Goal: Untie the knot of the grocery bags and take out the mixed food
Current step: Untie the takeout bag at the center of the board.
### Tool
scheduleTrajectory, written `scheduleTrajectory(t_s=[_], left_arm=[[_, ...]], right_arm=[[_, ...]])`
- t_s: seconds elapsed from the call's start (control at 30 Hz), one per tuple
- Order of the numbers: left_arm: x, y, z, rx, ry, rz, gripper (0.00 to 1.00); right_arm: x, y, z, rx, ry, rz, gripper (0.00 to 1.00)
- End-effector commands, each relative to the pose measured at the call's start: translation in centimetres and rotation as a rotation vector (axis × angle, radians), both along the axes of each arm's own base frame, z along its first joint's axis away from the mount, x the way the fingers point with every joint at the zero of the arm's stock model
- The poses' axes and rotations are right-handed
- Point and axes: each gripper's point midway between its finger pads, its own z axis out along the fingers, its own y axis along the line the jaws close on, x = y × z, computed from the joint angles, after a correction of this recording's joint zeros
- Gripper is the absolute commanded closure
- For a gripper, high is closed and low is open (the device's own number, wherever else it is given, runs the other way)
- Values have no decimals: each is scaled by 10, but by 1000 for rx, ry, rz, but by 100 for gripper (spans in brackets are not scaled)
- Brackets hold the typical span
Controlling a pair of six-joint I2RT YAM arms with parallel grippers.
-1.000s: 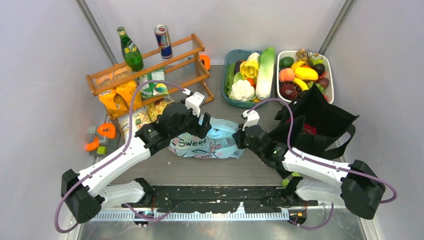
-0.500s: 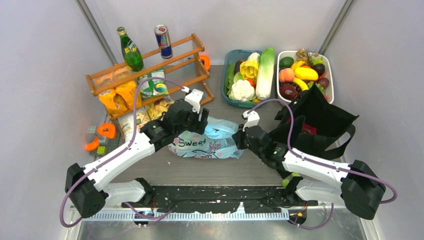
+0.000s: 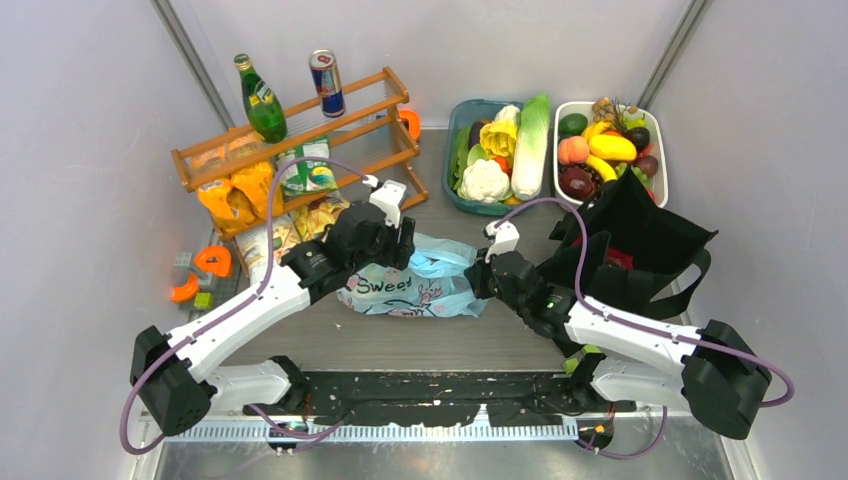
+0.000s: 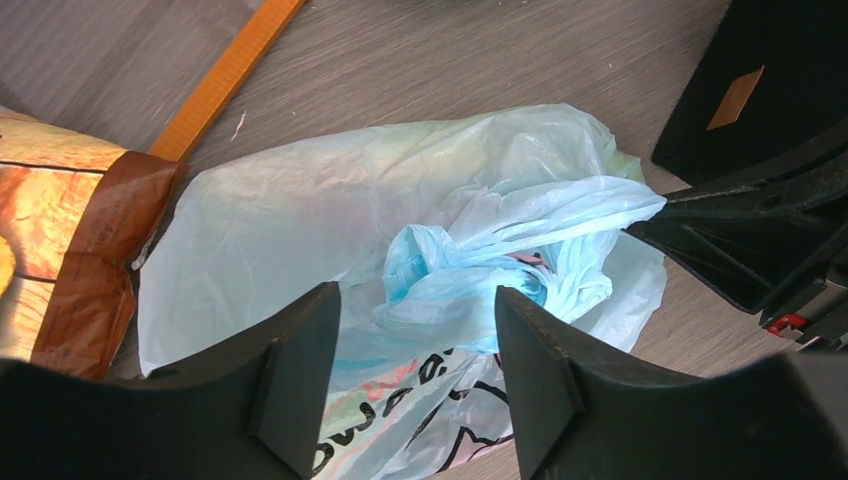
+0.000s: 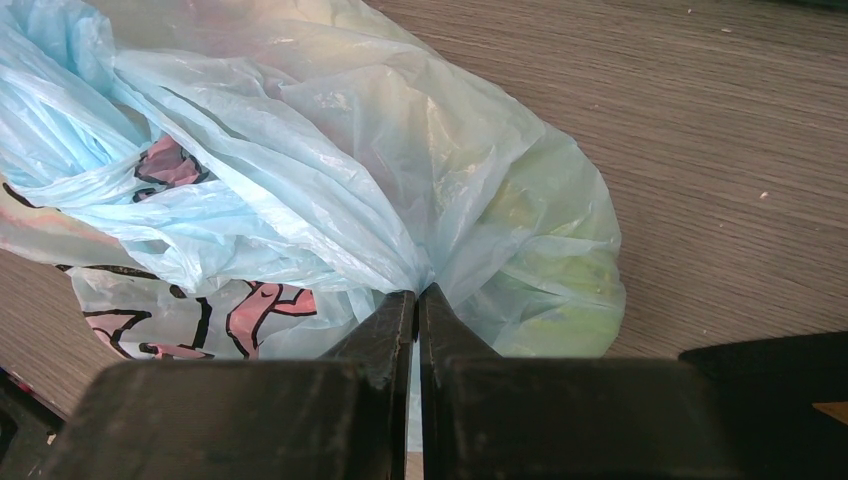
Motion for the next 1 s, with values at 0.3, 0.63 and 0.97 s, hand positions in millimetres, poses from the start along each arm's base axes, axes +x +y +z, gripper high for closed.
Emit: scheduleTrajectory(t_s=[0.3,0.63,0.97], left_arm=[[-8,3,-19,44,38,-3,53],[-7,13,3,23,-28,31,100],[-10,77,32,64,-170,213,100]], right_arm=[[5,2,9,24,-28,-10,95],[12,-4,15,8,-48,-29,95],[28,-31,7,7,-22,-87,95]])
